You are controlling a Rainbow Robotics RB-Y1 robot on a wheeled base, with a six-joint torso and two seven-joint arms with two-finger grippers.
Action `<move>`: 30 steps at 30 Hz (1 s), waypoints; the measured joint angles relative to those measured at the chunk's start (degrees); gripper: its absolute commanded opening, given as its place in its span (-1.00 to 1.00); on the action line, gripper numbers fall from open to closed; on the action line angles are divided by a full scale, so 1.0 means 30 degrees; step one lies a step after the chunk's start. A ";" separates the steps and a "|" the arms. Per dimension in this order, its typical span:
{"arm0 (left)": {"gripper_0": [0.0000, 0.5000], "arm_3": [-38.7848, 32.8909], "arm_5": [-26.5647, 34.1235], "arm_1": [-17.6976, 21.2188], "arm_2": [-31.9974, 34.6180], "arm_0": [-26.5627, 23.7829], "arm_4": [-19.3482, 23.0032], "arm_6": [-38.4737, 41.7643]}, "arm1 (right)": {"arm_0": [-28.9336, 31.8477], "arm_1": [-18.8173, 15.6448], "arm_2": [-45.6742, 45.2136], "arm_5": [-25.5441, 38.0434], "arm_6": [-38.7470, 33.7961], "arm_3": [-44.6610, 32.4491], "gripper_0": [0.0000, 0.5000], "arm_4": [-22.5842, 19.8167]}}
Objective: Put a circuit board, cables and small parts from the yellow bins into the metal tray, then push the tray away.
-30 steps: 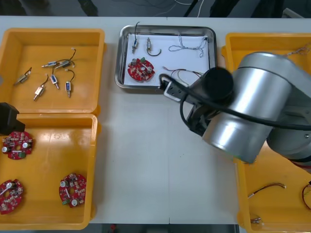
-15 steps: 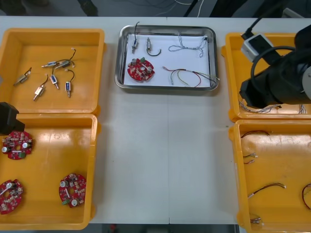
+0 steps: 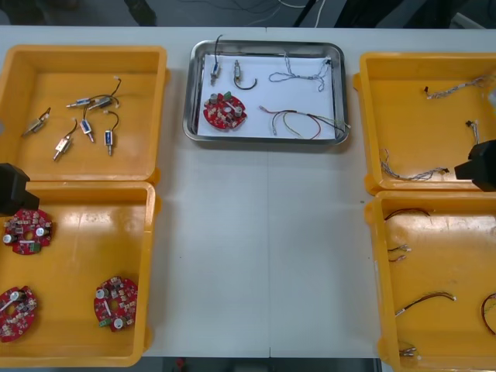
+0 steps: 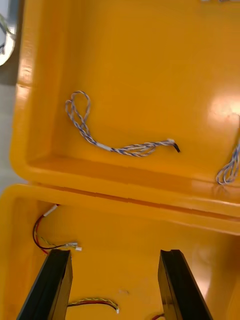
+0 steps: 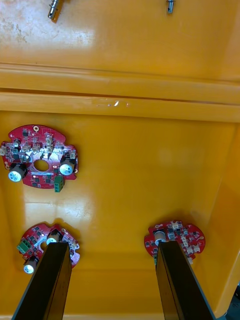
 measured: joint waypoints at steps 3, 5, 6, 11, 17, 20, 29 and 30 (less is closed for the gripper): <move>1.00 -0.0007 0.0000 0.0002 0.0000 0.0000 0.0000 0.0000 | 0.0478 -0.0245 -0.0193 0.0000 -0.0001 0.0097 1.00 0.0116; 1.00 -0.0007 0.0000 0.0002 0.0000 0.0000 0.0000 0.0000 | 0.0792 -0.0373 -0.0199 0.0000 -0.0002 0.0098 1.00 0.0375; 1.00 -0.0007 0.0000 0.0002 0.0000 0.0000 0.0000 0.0000 | 0.0945 -0.0398 -0.0219 0.0000 -0.0005 0.0099 1.00 0.0494; 1.00 -0.0008 0.0000 0.0002 0.0000 0.0000 0.0000 0.0000 | 0.1612 -0.0409 -0.0522 0.0000 -0.0374 0.0250 1.00 0.0579; 1.00 -0.0008 0.0000 0.0002 0.0000 0.0000 0.0000 0.0000 | 0.1978 -0.0410 -0.0879 0.0000 -0.0435 0.0785 1.00 0.0542; 1.00 -0.0008 0.0000 0.0002 0.0000 0.0000 0.0000 0.0000 | 0.2130 -0.0410 -0.0925 0.0000 -0.0452 0.0827 1.00 0.0501; 1.00 -0.0008 0.0000 0.0002 0.0000 0.0000 0.0000 -0.0001 | 0.2248 -0.0411 -0.1097 0.0000 -0.1271 0.1159 1.00 0.0179; 1.00 -0.0008 0.0000 0.0002 0.0000 0.0000 0.0000 -0.0001 | 0.2249 -0.0411 -0.1116 0.0000 -0.1271 0.1170 1.00 0.0177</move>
